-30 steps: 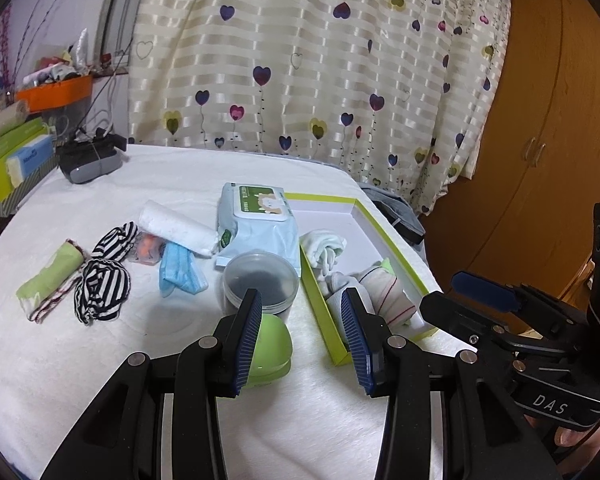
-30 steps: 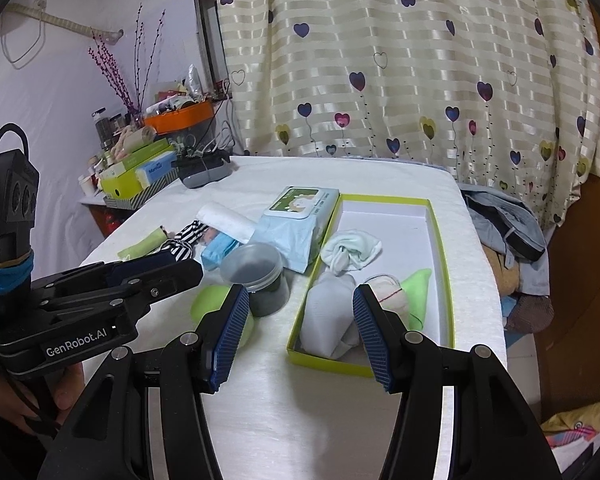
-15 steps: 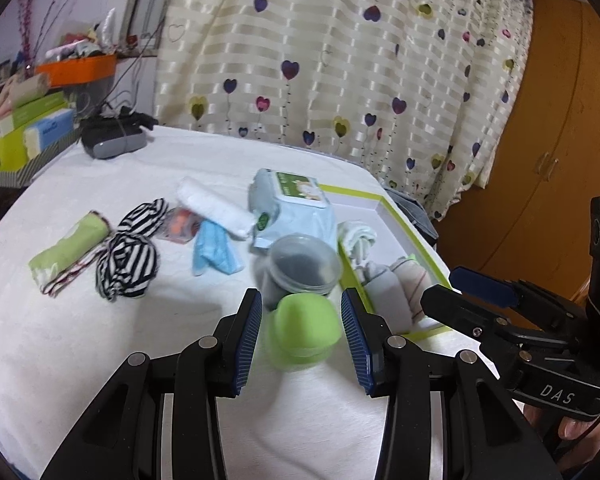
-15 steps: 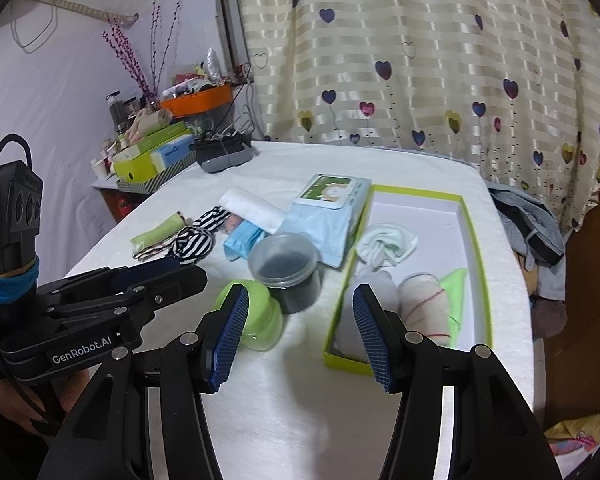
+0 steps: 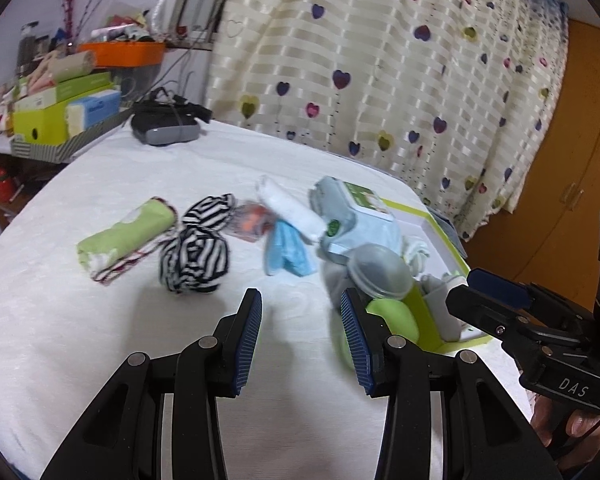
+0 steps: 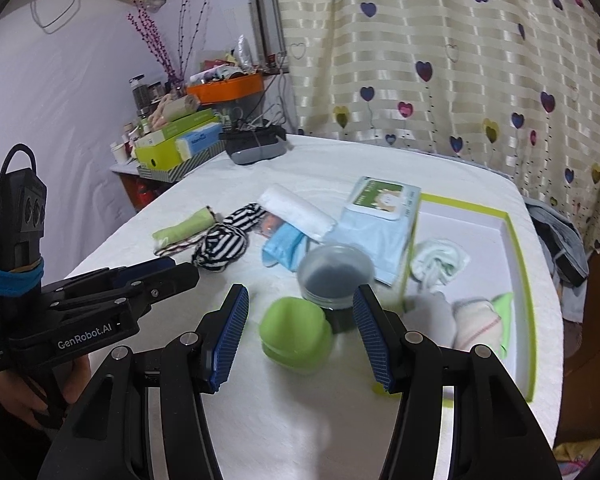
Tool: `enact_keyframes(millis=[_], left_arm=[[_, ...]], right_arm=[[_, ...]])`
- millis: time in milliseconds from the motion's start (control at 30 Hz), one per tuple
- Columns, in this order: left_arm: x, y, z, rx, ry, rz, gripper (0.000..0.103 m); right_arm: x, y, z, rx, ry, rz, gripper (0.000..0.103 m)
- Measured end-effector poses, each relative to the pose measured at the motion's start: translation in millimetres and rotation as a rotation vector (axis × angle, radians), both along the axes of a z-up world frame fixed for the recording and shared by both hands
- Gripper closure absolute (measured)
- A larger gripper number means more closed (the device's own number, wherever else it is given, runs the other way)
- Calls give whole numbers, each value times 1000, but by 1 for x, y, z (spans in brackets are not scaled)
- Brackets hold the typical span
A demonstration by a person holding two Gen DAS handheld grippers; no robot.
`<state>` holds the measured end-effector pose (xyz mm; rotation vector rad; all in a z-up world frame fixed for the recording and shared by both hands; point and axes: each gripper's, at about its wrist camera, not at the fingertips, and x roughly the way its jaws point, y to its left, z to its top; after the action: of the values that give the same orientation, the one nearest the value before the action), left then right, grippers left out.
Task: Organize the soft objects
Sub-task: 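Withdraw both grippers from the box back toward the remaining soft items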
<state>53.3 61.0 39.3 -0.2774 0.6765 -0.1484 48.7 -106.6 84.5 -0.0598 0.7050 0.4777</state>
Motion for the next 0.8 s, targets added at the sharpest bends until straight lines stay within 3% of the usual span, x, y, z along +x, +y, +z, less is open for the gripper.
enact_keyframes(millis=[800], left_arm=[[8,89,-14,5,14,177,63]], right_arm=[[46,71,-2,-69,-5,103,47]])
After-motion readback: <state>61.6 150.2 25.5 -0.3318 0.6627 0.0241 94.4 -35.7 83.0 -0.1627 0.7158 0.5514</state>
